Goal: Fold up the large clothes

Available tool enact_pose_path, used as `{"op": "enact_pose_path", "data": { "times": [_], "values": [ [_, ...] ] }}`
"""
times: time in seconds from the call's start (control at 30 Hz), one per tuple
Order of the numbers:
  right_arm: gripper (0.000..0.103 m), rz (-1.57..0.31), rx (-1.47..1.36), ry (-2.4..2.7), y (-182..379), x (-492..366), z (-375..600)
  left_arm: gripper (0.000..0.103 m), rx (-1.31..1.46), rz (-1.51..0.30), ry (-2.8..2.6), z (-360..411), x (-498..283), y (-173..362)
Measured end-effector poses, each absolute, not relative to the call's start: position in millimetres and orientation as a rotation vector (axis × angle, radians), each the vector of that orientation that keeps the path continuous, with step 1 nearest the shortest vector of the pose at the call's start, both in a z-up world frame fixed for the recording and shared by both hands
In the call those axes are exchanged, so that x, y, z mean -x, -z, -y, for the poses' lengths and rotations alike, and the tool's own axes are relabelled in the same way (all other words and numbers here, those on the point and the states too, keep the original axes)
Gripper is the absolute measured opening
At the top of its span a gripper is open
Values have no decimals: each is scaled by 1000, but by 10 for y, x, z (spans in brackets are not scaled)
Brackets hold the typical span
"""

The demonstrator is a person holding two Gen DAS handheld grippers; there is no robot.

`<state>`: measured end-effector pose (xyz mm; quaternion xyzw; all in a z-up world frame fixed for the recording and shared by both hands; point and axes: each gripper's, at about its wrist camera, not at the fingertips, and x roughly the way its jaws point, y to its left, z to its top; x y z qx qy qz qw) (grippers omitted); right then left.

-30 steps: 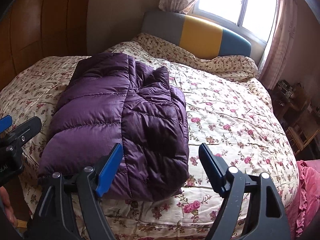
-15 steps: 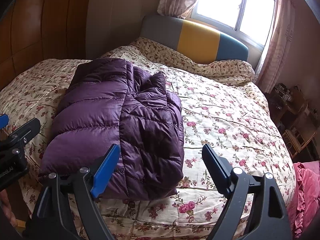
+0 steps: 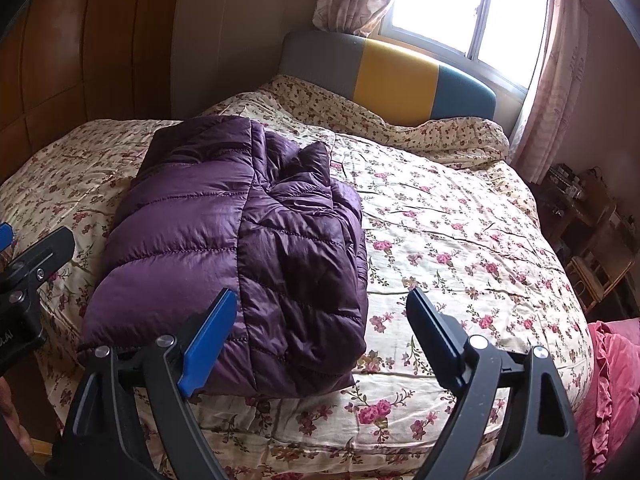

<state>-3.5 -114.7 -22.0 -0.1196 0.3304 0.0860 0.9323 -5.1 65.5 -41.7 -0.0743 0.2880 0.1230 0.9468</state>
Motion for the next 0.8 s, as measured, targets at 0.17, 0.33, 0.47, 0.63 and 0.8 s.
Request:
{"op": "enact_pose_path", "data": {
  "times": [0.17,0.33,0.47,0.63,0.8],
  "values": [
    [86,-677,242,-177,224,36,1158,100,130,-580,-250,-610,59,401],
    [87,-677,238,-175,222,36,1168,100,122,-580,-243,-596,56,399],
    [87,-677,237,-174,223,34,1165,100,111,-570,-240,-566,74,383],
    [87,-682,233,-172,226,34,1179,100,104,-566,-239,-546,83,370],
    [89,-684,234,-173,227,33,1185,100,99,-560,-238,-549,92,359]
  ]
}}
